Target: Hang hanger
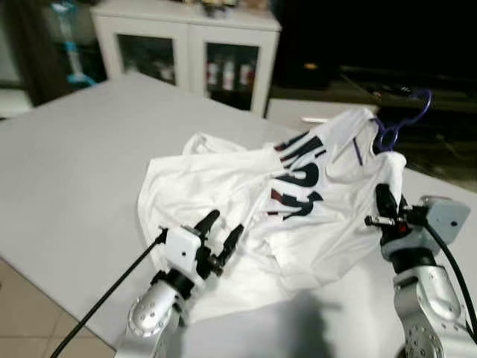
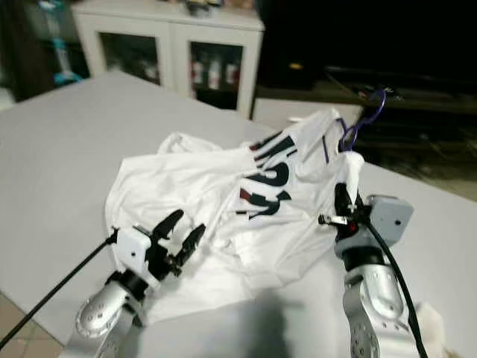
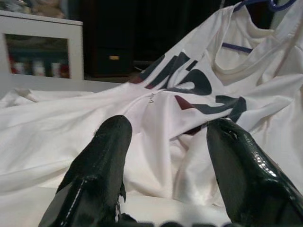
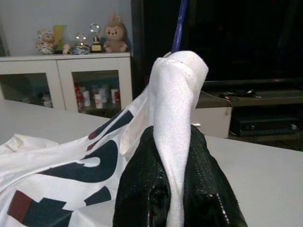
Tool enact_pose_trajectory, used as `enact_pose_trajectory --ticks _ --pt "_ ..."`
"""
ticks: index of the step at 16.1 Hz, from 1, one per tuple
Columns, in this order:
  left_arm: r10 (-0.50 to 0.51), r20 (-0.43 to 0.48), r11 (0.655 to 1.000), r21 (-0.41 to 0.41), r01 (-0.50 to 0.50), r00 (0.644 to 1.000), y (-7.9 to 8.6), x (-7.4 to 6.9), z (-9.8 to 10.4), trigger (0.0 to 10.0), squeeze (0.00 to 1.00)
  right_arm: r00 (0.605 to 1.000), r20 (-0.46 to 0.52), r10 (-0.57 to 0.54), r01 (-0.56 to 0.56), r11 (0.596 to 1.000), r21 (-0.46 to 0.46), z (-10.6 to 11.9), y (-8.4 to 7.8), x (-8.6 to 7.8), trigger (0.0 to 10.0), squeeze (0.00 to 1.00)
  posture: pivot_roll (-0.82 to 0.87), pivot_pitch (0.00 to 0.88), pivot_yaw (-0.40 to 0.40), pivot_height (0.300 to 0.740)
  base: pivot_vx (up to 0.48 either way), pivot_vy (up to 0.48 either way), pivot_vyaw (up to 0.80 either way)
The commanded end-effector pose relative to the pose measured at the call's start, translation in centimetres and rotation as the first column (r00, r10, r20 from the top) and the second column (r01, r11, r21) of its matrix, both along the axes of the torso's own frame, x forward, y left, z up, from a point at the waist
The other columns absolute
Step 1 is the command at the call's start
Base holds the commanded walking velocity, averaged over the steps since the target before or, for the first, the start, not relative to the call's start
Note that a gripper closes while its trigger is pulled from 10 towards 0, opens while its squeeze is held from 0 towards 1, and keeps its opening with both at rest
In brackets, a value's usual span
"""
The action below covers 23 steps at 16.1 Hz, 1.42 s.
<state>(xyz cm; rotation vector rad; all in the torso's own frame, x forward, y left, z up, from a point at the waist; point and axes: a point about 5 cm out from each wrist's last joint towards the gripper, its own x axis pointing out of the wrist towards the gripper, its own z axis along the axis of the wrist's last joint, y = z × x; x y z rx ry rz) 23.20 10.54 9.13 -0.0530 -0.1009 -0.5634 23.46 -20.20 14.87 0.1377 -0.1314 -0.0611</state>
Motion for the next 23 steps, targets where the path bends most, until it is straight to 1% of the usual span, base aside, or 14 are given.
enact_pose_trajectory --ticks 1,3,4,5,7,8,9,10,12,15,16,18,20,23 --pt "-0.003 0.000 1.000 -0.003 0.003 1.000 0.0 0.1 0.1 10.0 0.00 0.999 0.021 0.029 -0.029 0.999 -0.014 0.7 0.5 0.1 10.0 0.00 -0.04 0.049 -0.073 0.740 0.000 0.000 0.00" --pt "-0.004 0.002 1.000 -0.002 0.004 1.000 0.0 0.2 0.1 10.0 0.00 0.996 0.007 0.084 -0.084 0.996 -0.015 0.5 1.0 0.1 10.0 0.00 -0.04 0.049 -0.071 0.740 0.000 0.000 0.00" --pt "-0.010 0.018 1.000 0.012 0.009 1.000 0.0 0.4 0.3 10.0 0.00 0.980 0.003 0.199 -0.199 0.980 -0.029 0.3 1.9 0.1 10.0 0.00 -0.05 0.049 -0.069 0.740 0.000 0.000 0.00" --pt "-0.013 0.028 1.000 0.022 0.012 1.000 0.1 0.5 0.5 10.0 0.00 0.970 0.005 0.241 -0.241 0.970 -0.039 0.3 2.3 0.1 10.0 0.00 -0.05 0.050 -0.067 0.740 0.000 0.000 0.00" --pt "-0.017 0.106 0.996 0.085 0.008 0.994 0.7 1.6 1.6 10.0 0.00 0.935 0.075 0.348 -0.331 0.927 -0.178 1.9 2.3 0.7 10.0 0.00 -0.05 0.048 -0.064 0.740 0.000 0.000 0.00" --pt "-0.017 0.125 0.995 0.095 0.005 0.992 0.8 1.9 2.0 10.0 0.00 0.926 0.092 0.367 -0.344 0.918 -0.199 2.4 2.1 0.8 10.0 0.00 -0.05 0.047 -0.063 0.740 0.000 0.000 0.00" --pt "-0.017 0.162 0.994 0.109 -0.001 0.987 1.2 2.6 2.9 10.0 0.00 0.896 0.118 0.429 -0.392 0.886 -0.249 3.4 2.0 1.0 10.0 0.00 -0.05 0.043 -0.064 0.740 0.000 0.000 0.00" --pt "-0.027 0.193 0.993 0.120 0.004 0.981 1.5 3.3 3.8 10.0 0.00 0.843 0.110 0.526 -0.470 0.821 -0.324 3.8 2.3 0.7 10.0 0.00 -0.05 0.039 -0.063 0.740 0.000 0.000 0.00" --pt "-0.041 0.200 0.993 0.118 0.018 0.979 1.6 3.4 4.2 10.0 0.00 0.819 0.100 0.565 -0.500 0.789 -0.358 3.7 2.4 0.6 10.0 0.00 -0.04 0.034 -0.063 0.740 0.000 0.000 0.00" --pt "-0.059 0.226 0.991 0.129 0.030 0.972 2.2 4.1 5.2 10.0 0.00 0.756 0.076 0.651 -0.559 0.701 -0.444 3.4 3.0 0.6 10.0 0.00 -0.03 0.024 -0.064 0.740 0.000 0.000 0.00" --pt "-0.059 0.226 0.991 0.129 0.030 0.972 2.2 4.1 5.2 10.0 0.00 0.756 0.076 0.651 -0.559 0.701 -0.444 3.4 3.0 0.6 10.0 0.00 -0.03 0.024 -0.064 0.740 0.000 0.000 0.00" --pt "-0.013 0.238 0.995 0.099 -0.011 0.971 3.1 4.8 5.9 10.0 0.00 0.728 0.073 0.682 -0.579 0.667 -0.470 3.3 3.4 0.5 10.0 0.00 -0.02 0.018 -0.067 0.740 0.000 0.000 0.00" --pt "0.104 0.236 0.995 -0.028 -0.100 0.966 4.7 5.9 7.2 10.0 0.00 0.691 0.075 0.719 -0.599 0.628 -0.496 3.3 3.9 0.2 10.0 0.00 -0.01 0.016 -0.072 0.740 0.000 0.000 0.00" --pt "0.125 0.241 0.991 -0.078 -0.109 0.962 5.0 6.4 7.9 10.0 0.00 0.654 0.076 0.753 -0.620 0.590 -0.517 3.4 4.7 -0.1 10.0 0.00 0.00 0.020 -0.079 0.740 0.000 0.000 0.00"
